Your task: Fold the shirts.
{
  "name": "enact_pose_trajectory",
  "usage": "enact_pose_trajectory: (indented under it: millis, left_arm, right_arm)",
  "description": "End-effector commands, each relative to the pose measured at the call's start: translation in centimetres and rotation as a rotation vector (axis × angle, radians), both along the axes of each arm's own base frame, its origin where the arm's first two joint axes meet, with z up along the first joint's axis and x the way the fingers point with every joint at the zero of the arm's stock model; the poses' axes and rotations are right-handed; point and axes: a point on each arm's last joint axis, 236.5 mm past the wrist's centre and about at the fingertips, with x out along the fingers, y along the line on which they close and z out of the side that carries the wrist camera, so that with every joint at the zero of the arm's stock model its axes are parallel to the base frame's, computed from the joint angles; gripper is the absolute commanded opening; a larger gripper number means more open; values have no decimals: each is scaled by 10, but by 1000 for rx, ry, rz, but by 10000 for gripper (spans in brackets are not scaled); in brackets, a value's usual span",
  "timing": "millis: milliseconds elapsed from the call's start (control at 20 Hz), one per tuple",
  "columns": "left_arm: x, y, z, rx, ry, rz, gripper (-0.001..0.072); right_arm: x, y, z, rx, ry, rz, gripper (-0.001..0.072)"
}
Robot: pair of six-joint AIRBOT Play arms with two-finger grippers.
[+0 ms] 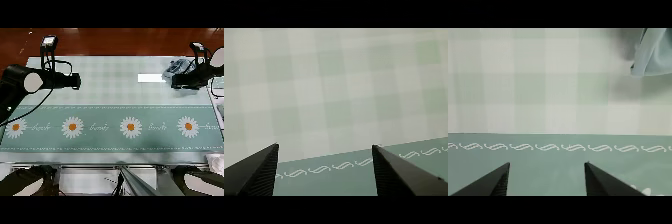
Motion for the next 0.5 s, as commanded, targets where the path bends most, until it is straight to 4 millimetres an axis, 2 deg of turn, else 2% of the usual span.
enact_pose_trajectory:
  millis: [0,200,300,450]
  left_arm:
    - [0,0,0,0,1,1,715]
    - [0,0,0,1,1,0,716]
    - [0,0,0,0,1,0,715]
    - [0,0,0,0,1,0,716]
  right_arm:
    - [0,0,0,0,1,1,542]
    - [1,1,0,6,-2,-6,542]
    - [8,3,2,16,-33,-13,542]
    - [53,-14,23,-64,-244,-10,542]
